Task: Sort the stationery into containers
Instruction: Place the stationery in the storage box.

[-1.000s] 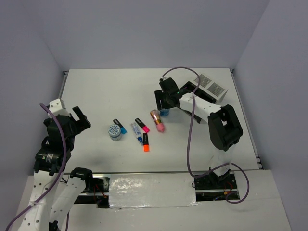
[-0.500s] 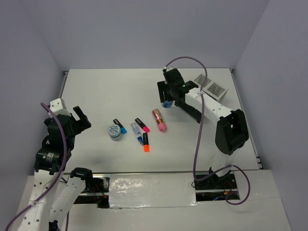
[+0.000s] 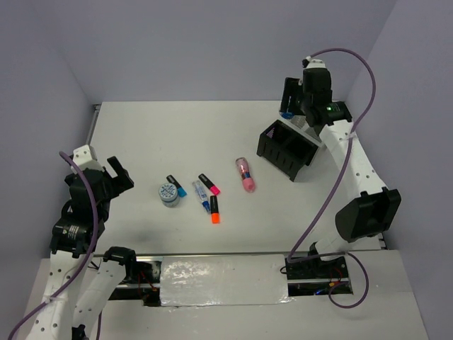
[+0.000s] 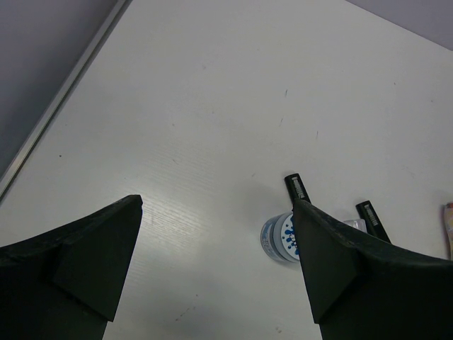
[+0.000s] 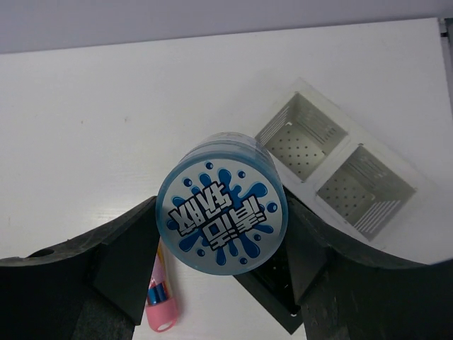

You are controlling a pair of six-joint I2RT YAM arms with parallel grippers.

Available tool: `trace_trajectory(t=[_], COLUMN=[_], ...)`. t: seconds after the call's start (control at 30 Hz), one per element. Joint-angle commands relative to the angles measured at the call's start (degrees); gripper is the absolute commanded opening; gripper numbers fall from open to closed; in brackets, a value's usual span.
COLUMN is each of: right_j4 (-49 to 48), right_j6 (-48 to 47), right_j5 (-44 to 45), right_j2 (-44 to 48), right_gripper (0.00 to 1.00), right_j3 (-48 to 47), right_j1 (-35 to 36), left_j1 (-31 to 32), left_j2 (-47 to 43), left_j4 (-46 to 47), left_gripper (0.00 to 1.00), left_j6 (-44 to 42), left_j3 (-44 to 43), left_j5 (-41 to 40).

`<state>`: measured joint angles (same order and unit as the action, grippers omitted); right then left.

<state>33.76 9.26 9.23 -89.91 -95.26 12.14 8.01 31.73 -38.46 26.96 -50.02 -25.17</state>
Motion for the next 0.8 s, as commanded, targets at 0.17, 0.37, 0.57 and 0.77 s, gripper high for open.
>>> trace_trajectory(t=[0.17, 0.37, 0.57, 0.77], right_j4=[-5.02, -15.02, -19.69, -21.01], right_j6=[-1.52, -2.66, -3.28, -1.35], right_j5=[2.72, 4.48, 7.03, 2.73], right_j2=[5.97, 6.5, 0.88, -5.61], right_gripper=[0.0, 0.0, 0.0, 0.0], right_j3=[-1.77, 3.92, 2.37, 2.1], right_j1=[-3.26, -4.4, -6.07, -8.01], left_j1=[-0.28, -0.19, 0.07, 0.16], left_j2=[-0.61, -1.05, -1.4, -1.32], left_j4=[2.86, 2.95, 3.04, 3.21], left_gripper=[0.99, 0.99, 0.99, 0.99], left_j6=[-1.03, -1.03, -1.12, -1.12], left_j3=[-0.69, -0.61, -0.52, -0.52], left_j5=[0.73, 0.82, 1.26, 1.7])
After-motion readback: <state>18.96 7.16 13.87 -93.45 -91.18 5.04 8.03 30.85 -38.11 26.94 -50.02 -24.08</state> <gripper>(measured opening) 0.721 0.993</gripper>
